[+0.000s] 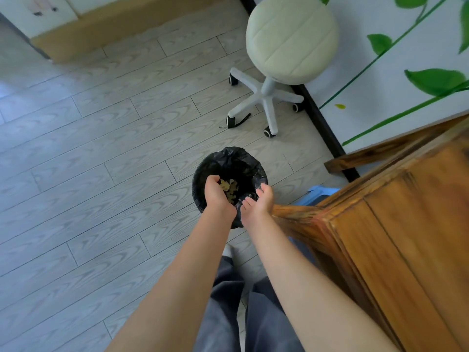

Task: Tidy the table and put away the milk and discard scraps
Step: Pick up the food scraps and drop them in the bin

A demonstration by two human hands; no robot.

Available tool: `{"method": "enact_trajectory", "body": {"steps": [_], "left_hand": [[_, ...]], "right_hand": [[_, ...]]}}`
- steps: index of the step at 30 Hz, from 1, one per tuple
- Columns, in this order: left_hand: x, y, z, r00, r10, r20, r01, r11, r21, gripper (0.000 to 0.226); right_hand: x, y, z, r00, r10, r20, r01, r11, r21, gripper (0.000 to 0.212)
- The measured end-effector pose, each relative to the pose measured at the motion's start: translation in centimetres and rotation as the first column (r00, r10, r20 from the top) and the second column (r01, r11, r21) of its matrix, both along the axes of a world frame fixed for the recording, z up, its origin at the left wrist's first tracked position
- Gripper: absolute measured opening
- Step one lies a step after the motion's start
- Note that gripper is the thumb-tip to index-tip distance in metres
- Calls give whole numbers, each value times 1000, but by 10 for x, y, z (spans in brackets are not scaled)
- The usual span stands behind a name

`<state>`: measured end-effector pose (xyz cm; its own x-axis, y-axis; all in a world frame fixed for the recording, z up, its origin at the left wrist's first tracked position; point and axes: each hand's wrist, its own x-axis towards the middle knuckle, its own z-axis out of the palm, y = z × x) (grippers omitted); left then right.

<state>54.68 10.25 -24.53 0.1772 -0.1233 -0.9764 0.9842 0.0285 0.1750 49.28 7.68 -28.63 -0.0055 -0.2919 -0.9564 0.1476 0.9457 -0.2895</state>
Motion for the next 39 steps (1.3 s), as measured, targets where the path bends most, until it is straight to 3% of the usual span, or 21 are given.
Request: {"method": "enact_trajectory", "body": {"steps": [3, 5, 7, 10, 13, 19, 28, 36, 39], "left_hand": [[-3, 1, 14, 1000, 15, 27, -15, 1000, -9, 8], [-4, 1, 25, 999, 14, 30, -14, 999, -29, 16], [-7, 3, 41, 999, 42, 28, -41, 998, -52, 38], [-8, 6, 75, 994, 93, 63, -87, 992, -92, 28], [-6, 11, 106, 985, 133, 109, -118, 984, -131, 46], [-34, 3, 196, 963, 129, 235, -35, 930, -366, 51], [-156, -55, 277, 948, -107, 300, 250, 835, -490, 48], [-338, -94, 299, 882, -313, 353, 463, 720, -516, 50], [-421, -101, 297, 852, -397, 342, 522, 699, -488, 48]], "right_hand": [[1, 3, 15, 999, -21, 32, 21, 1000, -5, 56], [3, 5, 31, 997, -36, 62, 36, 999, -1, 55], [4, 8, 54, 994, -50, 101, 51, 999, -5, 54], [4, 13, 95, 985, -59, 160, 62, 998, -18, 50], [5, 17, 132, 970, -79, 229, 89, 995, -34, 49], [-37, 7, 230, 874, -139, 466, 225, 965, -134, 49], [-173, -39, 312, 728, -320, 606, 537, 815, -215, 48], [-355, -63, 330, 578, -457, 676, 722, 673, -163, 46], [-439, -67, 329, 571, -491, 658, 758, 623, -193, 44]]}}
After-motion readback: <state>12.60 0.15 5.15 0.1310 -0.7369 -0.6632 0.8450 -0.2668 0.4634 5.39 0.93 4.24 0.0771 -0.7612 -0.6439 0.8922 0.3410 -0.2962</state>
